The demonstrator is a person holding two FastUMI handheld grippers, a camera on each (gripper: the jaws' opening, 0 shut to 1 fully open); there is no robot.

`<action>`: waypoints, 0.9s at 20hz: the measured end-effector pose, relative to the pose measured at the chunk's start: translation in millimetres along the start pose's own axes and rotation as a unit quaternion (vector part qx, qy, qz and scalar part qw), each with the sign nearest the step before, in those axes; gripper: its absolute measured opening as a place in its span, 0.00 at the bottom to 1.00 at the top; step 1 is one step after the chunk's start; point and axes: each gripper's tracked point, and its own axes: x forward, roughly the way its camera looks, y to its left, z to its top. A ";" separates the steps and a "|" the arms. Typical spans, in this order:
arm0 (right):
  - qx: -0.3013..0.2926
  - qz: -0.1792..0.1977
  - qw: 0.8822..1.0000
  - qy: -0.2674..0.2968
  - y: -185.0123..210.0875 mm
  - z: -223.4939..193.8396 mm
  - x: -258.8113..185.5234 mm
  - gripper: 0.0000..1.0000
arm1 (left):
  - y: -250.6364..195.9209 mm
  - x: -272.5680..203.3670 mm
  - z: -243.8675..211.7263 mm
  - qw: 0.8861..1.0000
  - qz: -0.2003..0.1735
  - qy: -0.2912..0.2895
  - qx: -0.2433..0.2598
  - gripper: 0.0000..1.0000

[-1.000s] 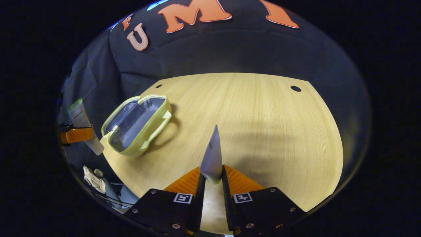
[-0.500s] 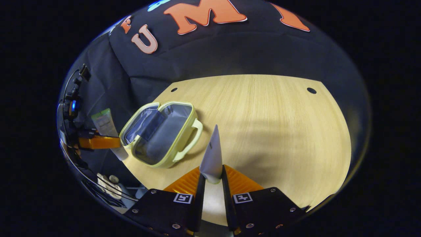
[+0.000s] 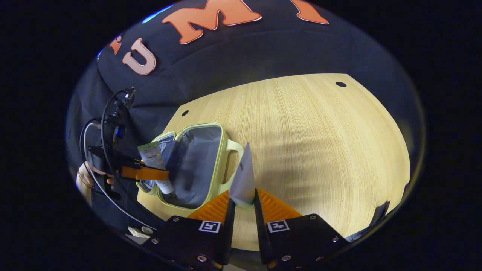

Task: First open the suitcase, pack the skin care products into it, and then close the suitcase.

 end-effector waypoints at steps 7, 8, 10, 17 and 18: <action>0.038 -0.028 0.999 -0.009 11.6 1.5 -7.8 0.31 | 5.1 29.7 7.1 0.999 -0.015 0.032 0.003 0.36; 0.037 -0.029 0.999 -0.008 14.1 1.7 -8.2 0.31 | 7.6 28.8 8.1 0.999 -0.013 0.029 0.009 0.37; 0.032 -0.030 0.999 -0.005 17.8 1.6 -8.1 0.31 | 10.3 24.2 14.1 1.000 -0.012 0.013 0.025 0.51; -0.012 -0.007 1.000 -0.015 61.1 20.6 -14.8 0.31 | 19.8 -3.4 27.1 0.997 0.006 -0.058 0.046 0.94; -0.017 0.001 1.000 -0.016 70.2 24.5 -17.3 0.31 | 21.9 -9.6 30.1 0.996 0.010 -0.075 0.046 0.94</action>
